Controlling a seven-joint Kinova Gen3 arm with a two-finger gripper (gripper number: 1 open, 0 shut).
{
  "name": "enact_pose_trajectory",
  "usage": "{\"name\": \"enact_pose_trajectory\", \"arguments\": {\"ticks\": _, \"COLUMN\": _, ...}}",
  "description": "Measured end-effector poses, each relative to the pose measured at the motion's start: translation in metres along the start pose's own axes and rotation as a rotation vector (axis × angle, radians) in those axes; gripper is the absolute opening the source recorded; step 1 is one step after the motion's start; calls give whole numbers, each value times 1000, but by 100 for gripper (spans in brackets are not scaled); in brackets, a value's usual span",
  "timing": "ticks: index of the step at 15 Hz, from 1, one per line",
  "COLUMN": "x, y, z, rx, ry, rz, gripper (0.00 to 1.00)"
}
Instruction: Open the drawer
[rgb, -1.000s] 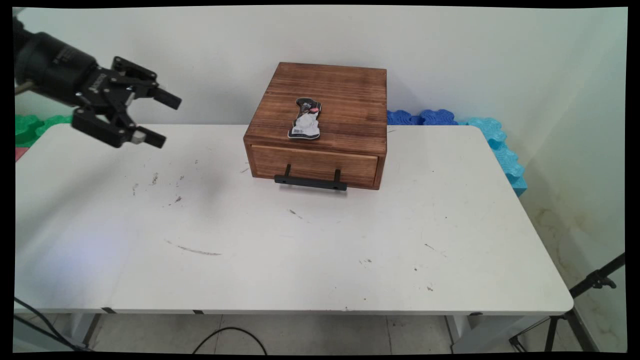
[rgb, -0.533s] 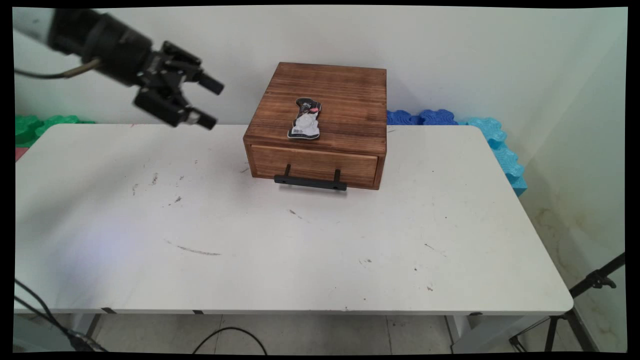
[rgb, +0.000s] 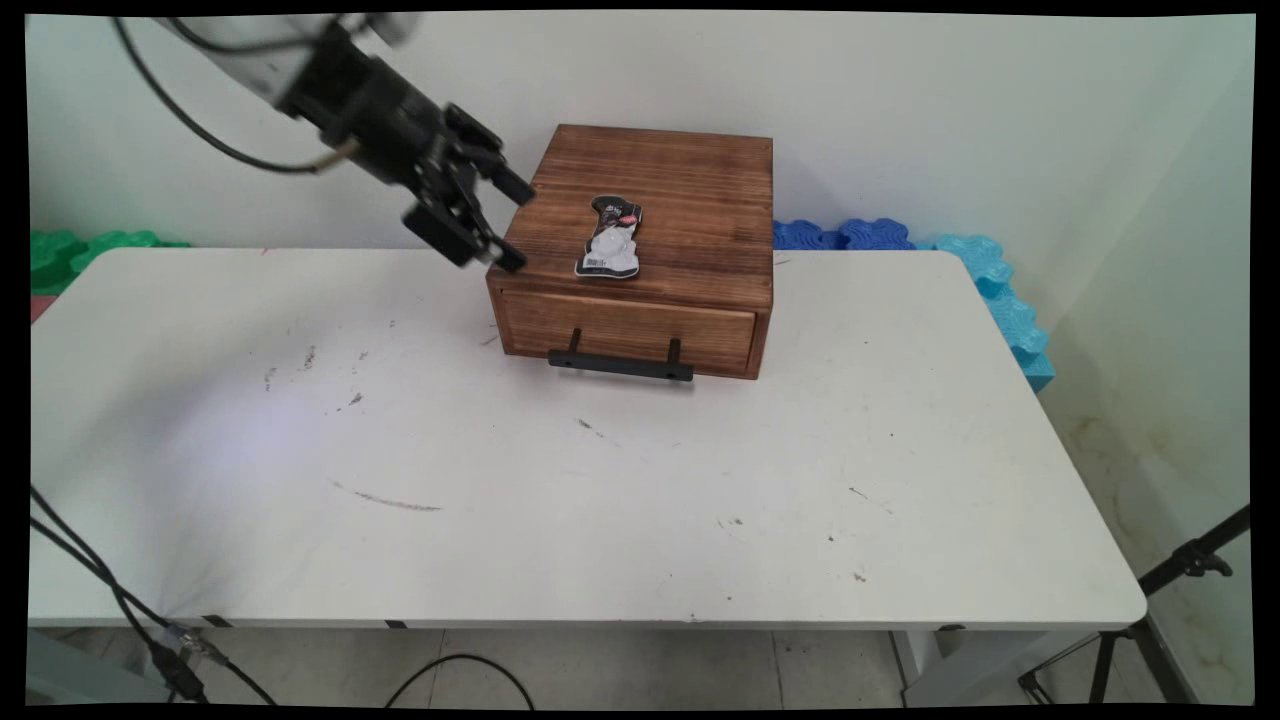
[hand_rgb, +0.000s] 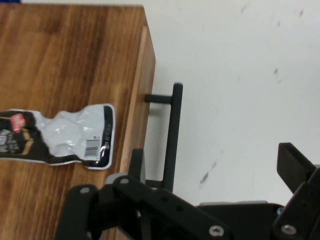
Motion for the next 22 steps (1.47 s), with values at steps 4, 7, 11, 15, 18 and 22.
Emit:
{"name": "enact_pose_trajectory", "arguments": {"ticks": 4, "x": -2, "y": -1, "z": 53, "rx": -34, "ry": -76, "rz": 77, "gripper": 100}}
{"name": "enact_pose_trajectory", "arguments": {"ticks": 7, "x": -5, "y": 1, "z": 87, "rx": -52, "ry": -117, "rz": 109, "gripper": 100}}
{"name": "enact_pose_trajectory", "arguments": {"ticks": 11, "x": -10, "y": 0, "z": 135, "rx": -55, "ry": -160, "rz": 145, "gripper": 100}}
{"name": "enact_pose_trajectory", "arguments": {"ticks": 15, "x": -13, "y": 0, "z": 176, "rx": -46, "ry": -190, "rz": 150, "gripper": 100}}
{"name": "enact_pose_trajectory", "arguments": {"ticks": 18, "x": -15, "y": 1, "z": 203, "rx": -46, "ry": -206, "rz": 131, "gripper": 100}}
{"name": "enact_pose_trajectory", "arguments": {"ticks": 22, "x": -16, "y": 1, "z": 229, "rx": -42, "ry": -220, "rz": 100, "gripper": 100}}
